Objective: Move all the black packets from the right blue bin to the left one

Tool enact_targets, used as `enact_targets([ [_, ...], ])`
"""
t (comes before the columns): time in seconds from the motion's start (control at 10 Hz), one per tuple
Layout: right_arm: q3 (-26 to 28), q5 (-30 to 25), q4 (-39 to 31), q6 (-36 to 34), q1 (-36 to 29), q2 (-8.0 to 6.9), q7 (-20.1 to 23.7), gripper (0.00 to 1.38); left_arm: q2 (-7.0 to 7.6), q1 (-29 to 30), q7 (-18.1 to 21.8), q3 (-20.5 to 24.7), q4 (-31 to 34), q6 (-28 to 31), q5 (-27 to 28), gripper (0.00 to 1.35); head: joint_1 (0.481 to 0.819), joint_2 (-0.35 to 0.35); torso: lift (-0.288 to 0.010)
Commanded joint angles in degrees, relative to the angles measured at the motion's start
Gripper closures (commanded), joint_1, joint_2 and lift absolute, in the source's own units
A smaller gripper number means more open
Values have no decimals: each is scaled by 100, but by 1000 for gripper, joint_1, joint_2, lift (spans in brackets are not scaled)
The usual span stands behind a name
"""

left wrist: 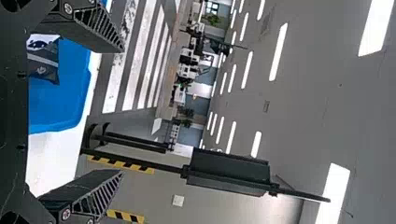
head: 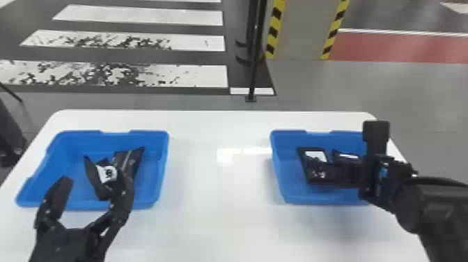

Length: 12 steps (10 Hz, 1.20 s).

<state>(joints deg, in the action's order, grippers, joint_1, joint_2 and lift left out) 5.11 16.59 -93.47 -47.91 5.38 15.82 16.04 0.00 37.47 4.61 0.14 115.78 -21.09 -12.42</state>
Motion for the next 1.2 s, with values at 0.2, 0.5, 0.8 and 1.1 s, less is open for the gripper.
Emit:
enact_targets([
  [0.2,-65,55,284,-74,67,-9,-39,113,0,-21,31,20,-11,70,31,119,695,-68,-140],
  [0.5,-122,112,354,-384,124,0,-83,522,9,-35,40,20,-11,126,66,119,695,-67,-140],
  [0.8,-156,341,255,-595,81,-9,-206,1098,9,-35,40,32,-11,140,77,121,695,-62,-140],
  [1.1,-156,489,-209,-103,-270,-17,-250,1182,9,-63,40,20,3,84,77,121,695,-52,-140],
])
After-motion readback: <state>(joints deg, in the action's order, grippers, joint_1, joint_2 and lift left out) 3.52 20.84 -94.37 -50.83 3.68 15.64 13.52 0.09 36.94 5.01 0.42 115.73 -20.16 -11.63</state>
